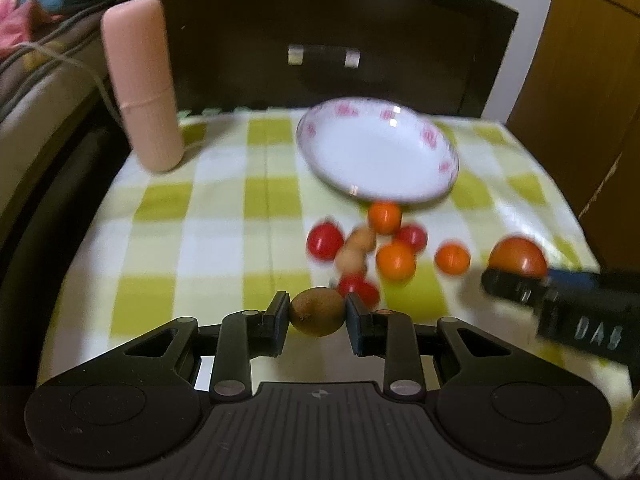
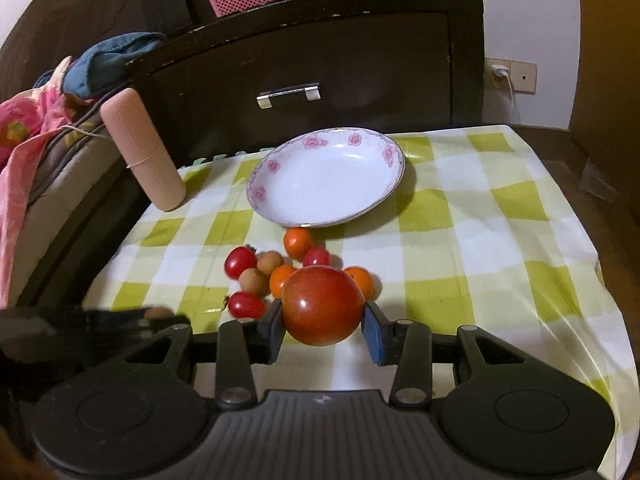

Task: Organize fruits
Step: 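Carry the red tomato and brown kiwi in both grippers over the white bowl, then open the right gripper over the bowl while the left gripper releases the kiwi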

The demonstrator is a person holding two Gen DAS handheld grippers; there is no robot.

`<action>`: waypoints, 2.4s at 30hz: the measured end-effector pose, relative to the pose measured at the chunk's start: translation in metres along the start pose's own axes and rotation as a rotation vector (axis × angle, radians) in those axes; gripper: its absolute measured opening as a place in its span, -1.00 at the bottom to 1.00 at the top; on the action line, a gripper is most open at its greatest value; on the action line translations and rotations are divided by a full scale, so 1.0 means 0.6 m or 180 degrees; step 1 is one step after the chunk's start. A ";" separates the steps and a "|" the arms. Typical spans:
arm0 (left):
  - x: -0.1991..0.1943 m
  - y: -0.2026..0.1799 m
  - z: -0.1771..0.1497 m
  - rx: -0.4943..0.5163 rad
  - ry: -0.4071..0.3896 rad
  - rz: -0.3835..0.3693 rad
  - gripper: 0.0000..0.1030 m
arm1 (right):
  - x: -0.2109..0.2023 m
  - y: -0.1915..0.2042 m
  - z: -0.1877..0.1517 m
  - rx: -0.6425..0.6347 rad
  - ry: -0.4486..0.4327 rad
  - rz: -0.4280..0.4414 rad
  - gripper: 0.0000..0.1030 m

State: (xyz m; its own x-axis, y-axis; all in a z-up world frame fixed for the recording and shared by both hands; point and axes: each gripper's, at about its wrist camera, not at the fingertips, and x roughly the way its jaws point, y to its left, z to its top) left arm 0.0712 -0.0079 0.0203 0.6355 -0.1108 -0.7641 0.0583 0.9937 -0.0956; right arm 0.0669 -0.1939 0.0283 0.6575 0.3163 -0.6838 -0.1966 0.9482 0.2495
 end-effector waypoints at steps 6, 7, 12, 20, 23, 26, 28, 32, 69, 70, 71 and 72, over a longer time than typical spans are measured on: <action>0.041 -0.008 0.071 -0.0005 -0.0103 -0.0131 -0.27 | 0.041 -0.013 0.056 0.0020 -0.0049 -0.0037 -0.23; 0.051 -0.007 0.080 -0.0015 -0.0104 -0.0136 -0.27 | 0.049 -0.016 0.067 0.0031 -0.0062 -0.0034 -0.23; 0.093 -0.005 0.121 -0.0050 -0.0128 -0.0143 -0.27 | 0.096 -0.027 0.107 -0.0039 -0.0074 -0.0036 -0.23; 0.142 -0.022 0.155 0.0049 -0.0134 -0.0179 -0.27 | 0.157 -0.050 0.146 -0.0151 -0.0037 -0.0039 -0.23; 0.155 -0.024 0.157 0.0055 -0.0098 -0.0185 -0.26 | 0.170 -0.056 0.150 -0.0142 -0.0012 0.0001 -0.23; 0.161 -0.026 0.155 0.0102 -0.0091 -0.0121 -0.29 | 0.176 -0.046 0.150 -0.0268 -0.0039 0.0007 -0.23; 0.165 -0.023 0.154 0.0099 -0.0077 -0.0116 -0.28 | 0.181 -0.040 0.151 -0.0328 -0.0047 -0.0014 -0.23; 0.167 -0.022 0.157 0.0103 -0.0072 -0.0118 -0.28 | 0.187 -0.042 0.152 -0.0358 -0.0047 0.0001 -0.23; 0.061 -0.014 0.143 0.0037 -0.0173 -0.0131 0.21 | 0.086 -0.018 0.134 -0.0476 -0.0218 0.0018 -0.12; 0.057 -0.014 0.140 0.0042 -0.0173 -0.0132 0.21 | 0.083 -0.016 0.131 -0.0486 -0.0208 0.0020 -0.12; 0.053 -0.013 0.137 0.0043 -0.0172 -0.0138 0.21 | 0.079 -0.014 0.128 -0.0489 -0.0207 0.0016 -0.12; 0.050 -0.012 0.134 0.0039 -0.0169 -0.0147 0.21 | 0.075 -0.013 0.126 -0.0488 -0.0205 0.0019 -0.12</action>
State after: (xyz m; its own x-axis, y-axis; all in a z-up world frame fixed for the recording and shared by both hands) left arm 0.1518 -0.0173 0.0490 0.6719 -0.1557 -0.7241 0.0978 0.9877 -0.1217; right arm 0.1529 -0.1892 0.0471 0.7004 0.3239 -0.6361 -0.3061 0.9413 0.1423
